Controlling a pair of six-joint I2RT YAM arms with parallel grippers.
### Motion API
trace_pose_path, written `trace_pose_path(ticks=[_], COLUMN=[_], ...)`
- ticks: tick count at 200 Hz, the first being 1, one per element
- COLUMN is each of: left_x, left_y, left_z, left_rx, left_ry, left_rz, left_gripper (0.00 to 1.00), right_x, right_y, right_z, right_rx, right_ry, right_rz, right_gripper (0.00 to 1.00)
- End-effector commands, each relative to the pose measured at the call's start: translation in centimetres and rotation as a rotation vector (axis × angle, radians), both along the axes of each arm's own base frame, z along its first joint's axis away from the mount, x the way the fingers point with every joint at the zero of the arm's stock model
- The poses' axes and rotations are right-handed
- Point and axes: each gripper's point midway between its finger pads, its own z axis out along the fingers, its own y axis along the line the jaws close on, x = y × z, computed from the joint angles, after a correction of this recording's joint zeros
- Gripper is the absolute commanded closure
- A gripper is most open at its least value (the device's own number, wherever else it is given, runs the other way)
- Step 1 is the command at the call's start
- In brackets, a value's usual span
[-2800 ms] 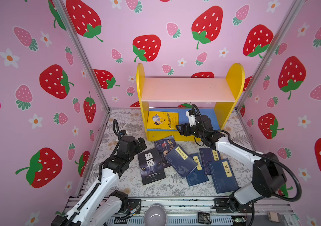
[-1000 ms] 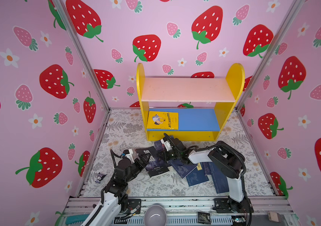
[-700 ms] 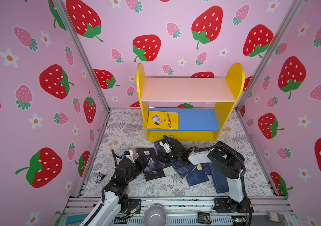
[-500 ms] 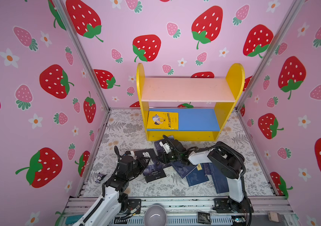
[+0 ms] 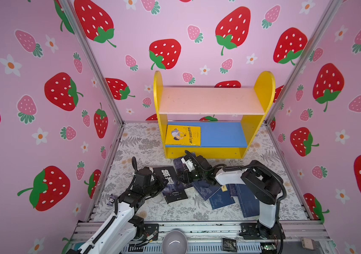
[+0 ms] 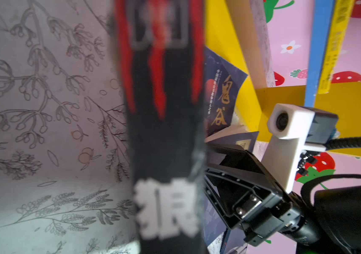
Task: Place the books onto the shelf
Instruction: 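Grip the black wolf book's edge with the left gripper while the right gripper pushes it, then lift the black wolf book upright with the left gripper toward the bookcase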
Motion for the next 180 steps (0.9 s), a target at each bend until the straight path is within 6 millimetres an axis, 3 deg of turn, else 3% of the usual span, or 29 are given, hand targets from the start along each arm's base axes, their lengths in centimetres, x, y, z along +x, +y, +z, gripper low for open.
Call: trace_pose_path(ticks=[1, 11, 18, 40, 68, 94, 123, 159, 180], left_x=[0.7, 0.4, 0.1, -0.2, 1.6, 4.4, 7.7, 11.1, 12.5], left_y=[-2.4, -3.1, -3.5, -4.7, -6.3, -7.4, -8.4, -9.4, -10.1], left_z=[8.7, 11.4, 13.1, 17.6, 21.4, 24.5, 28.1, 30.3, 30.1], left_rx=[-0.105, -0.110, -0.113, -0.126, -0.165, -0.104, -0.081, -0.165, -0.188], left_ry=[-0.186, -0.231, -0.260, -0.352, -0.471, -0.658, -0.811, -0.928, -0.942], left_rz=[-0.111, -0.156, -0.188, -0.248, -0.246, -0.132, -0.020, 0.132, 0.206], left_gripper=[1.00, 1.00, 1.00, 1.00, 1.00, 1.00, 1.00, 1.00, 1.00], right_x=[2.1, 2.8, 3.6, 5.1, 6.4, 6.3, 5.6, 4.3, 3.8], right_y=[-1.6, -2.8, -4.3, -8.8, -14.3, -16.7, -17.3, -17.6, -18.0], right_z=[8.3, 10.5, 13.0, 18.0, 21.2, 21.8, 21.7, 21.1, 20.6], right_rx=[0.146, 0.187, 0.232, 0.316, 0.395, 0.443, 0.501, 0.611, 0.670], right_ry=[-0.080, -0.090, -0.114, -0.171, -0.182, -0.180, -0.130, -0.028, 0.018], right_rz=[-0.042, -0.071, -0.105, -0.216, -0.373, -0.449, -0.436, -0.407, -0.412], right_gripper=[0.40, 0.34, 0.28, 0.08, 0.02, 0.01, 0.02, 0.02, 0.02])
